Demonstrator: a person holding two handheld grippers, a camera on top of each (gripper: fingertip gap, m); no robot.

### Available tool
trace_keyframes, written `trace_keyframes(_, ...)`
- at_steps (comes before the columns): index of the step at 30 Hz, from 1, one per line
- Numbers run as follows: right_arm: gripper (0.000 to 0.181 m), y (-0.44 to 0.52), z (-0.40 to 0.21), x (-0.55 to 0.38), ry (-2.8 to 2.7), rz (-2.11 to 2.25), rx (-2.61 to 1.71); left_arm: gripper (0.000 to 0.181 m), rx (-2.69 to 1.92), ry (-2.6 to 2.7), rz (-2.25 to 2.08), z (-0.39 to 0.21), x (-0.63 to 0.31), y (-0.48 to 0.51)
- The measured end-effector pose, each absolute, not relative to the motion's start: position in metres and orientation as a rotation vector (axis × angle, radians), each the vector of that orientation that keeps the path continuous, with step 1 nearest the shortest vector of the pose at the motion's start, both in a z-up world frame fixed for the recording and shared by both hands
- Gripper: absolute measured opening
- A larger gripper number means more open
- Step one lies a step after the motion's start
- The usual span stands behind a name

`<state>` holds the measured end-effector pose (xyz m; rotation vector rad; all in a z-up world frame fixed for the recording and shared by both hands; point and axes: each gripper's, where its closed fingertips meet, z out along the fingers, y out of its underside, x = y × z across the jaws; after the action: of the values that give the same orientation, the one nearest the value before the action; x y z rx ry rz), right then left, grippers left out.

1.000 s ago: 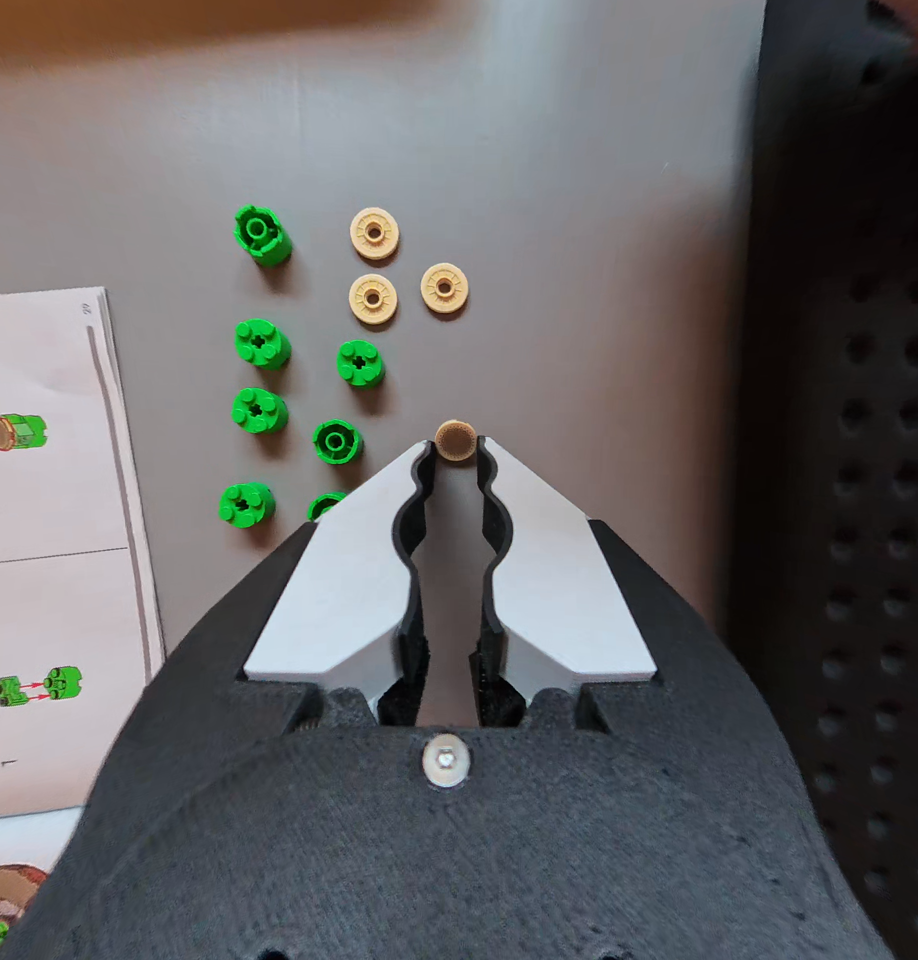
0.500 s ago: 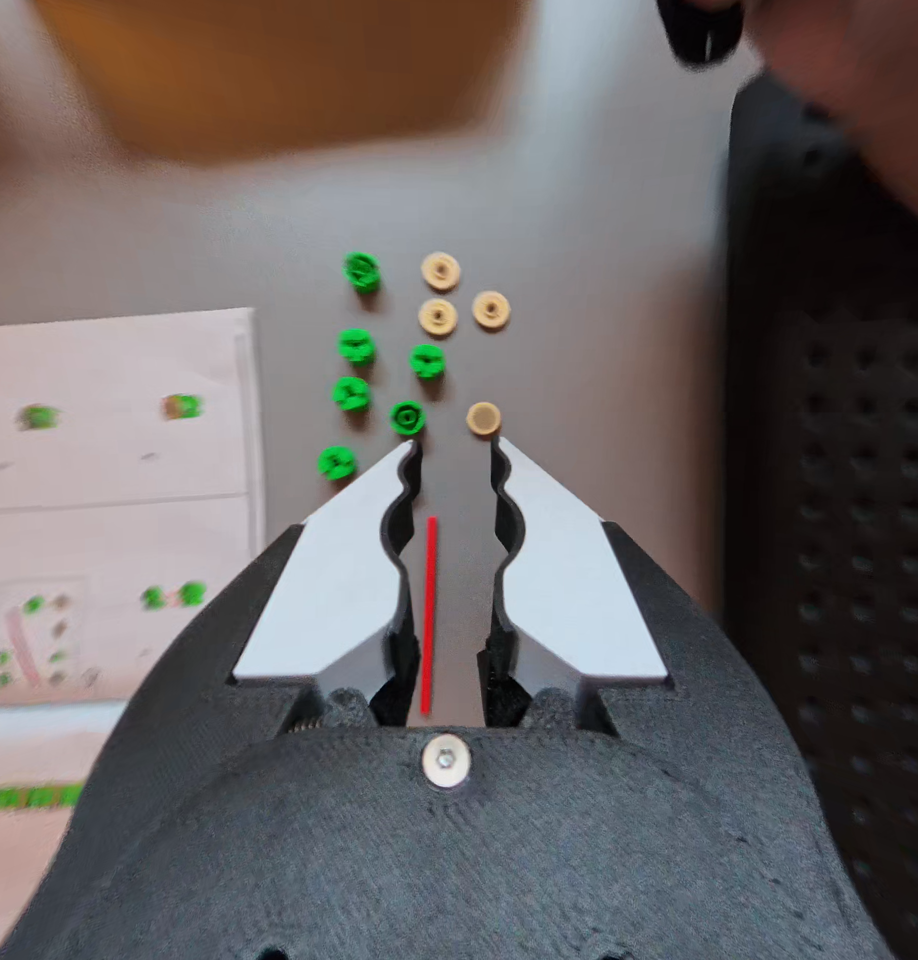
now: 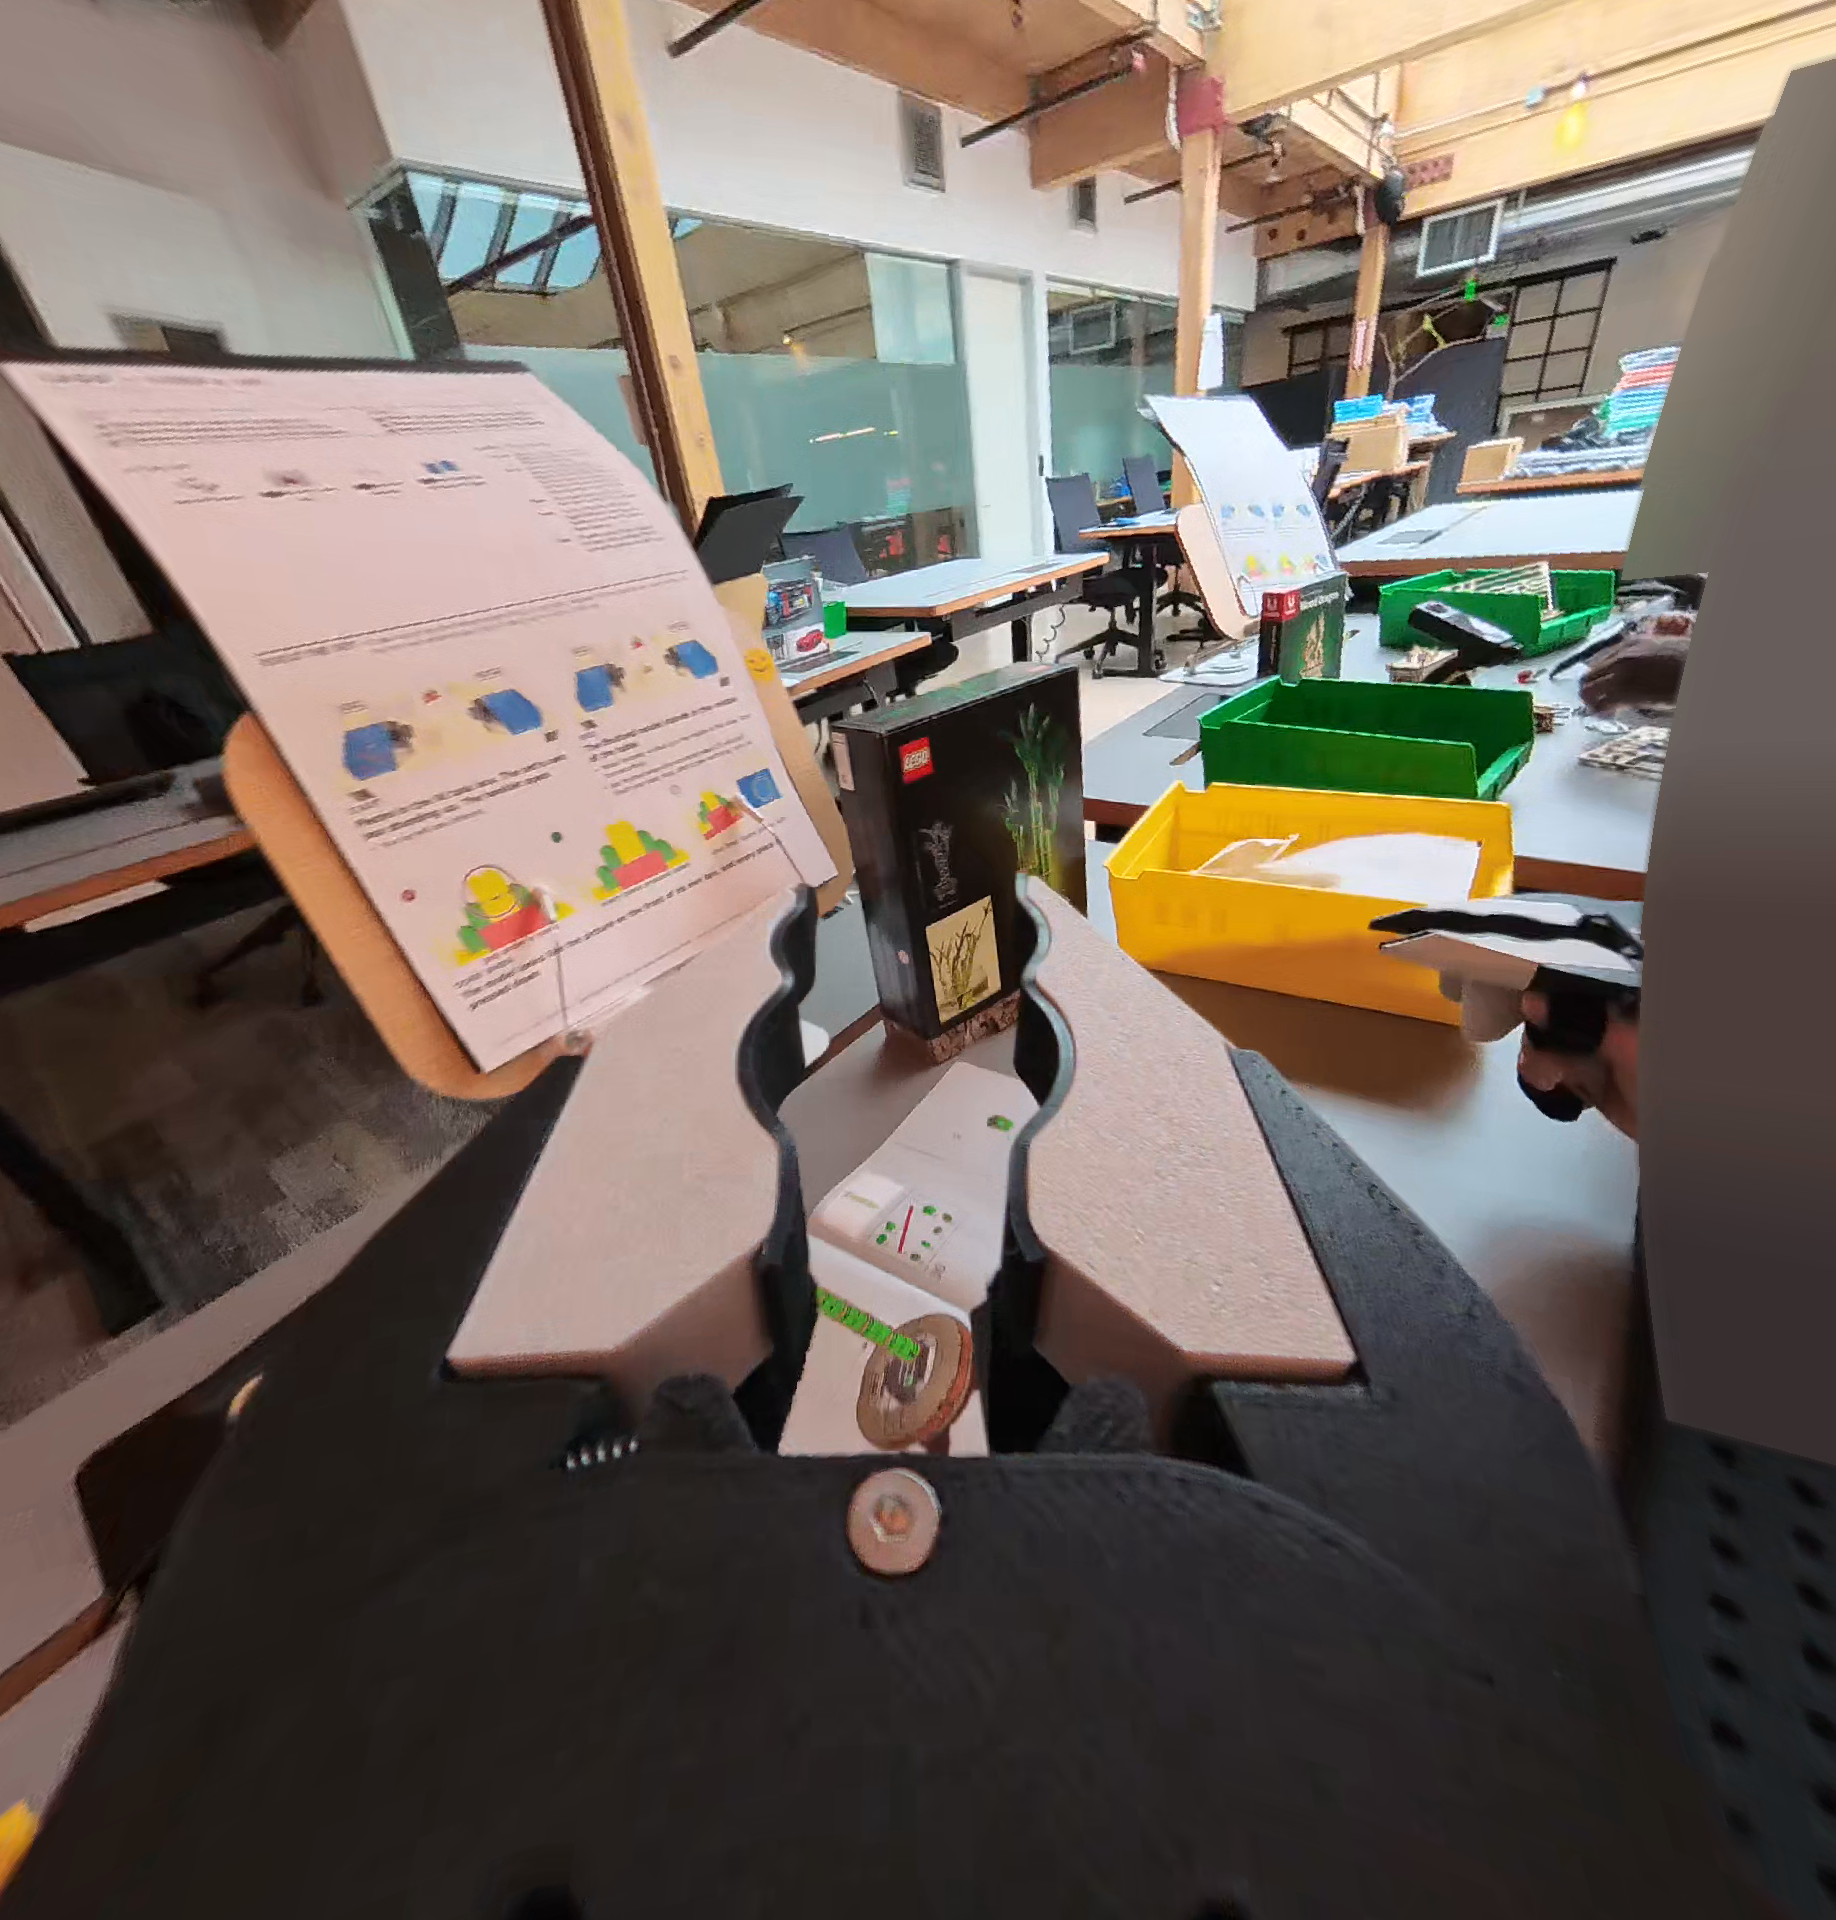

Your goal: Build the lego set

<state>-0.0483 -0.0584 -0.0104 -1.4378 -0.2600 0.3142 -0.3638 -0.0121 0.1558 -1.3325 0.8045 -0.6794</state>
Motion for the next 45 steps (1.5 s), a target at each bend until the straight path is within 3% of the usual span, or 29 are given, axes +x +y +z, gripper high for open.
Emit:
trace_keyframes(12, 0.019, -0.040, -0.037, -0.053, -0.310, 0.229, -1.551, 0.034, -1.327, 0.710, -0.362, 0.185, -0.480, -0.037)
trace_keyframes(25, 0.019, -0.025, -0.053, -0.047, -0.309, 0.121, -1.593, 0.044, -1.739, 0.642, -0.182, 0.089, -0.600, 0.004)
trace_keyframes(37, 0.017, -0.016, -0.057, -0.030, -0.279, -0.029, -1.613, 0.021, -2.345, 0.571, -0.201, -0.012, -0.702, 0.045)
trace_keyframes(45, 0.017, -0.014, -0.070, -0.035, -0.348, -0.089, -1.661, 0.024, -2.489, 0.604, -0.249, -0.053, -0.710, 0.080)
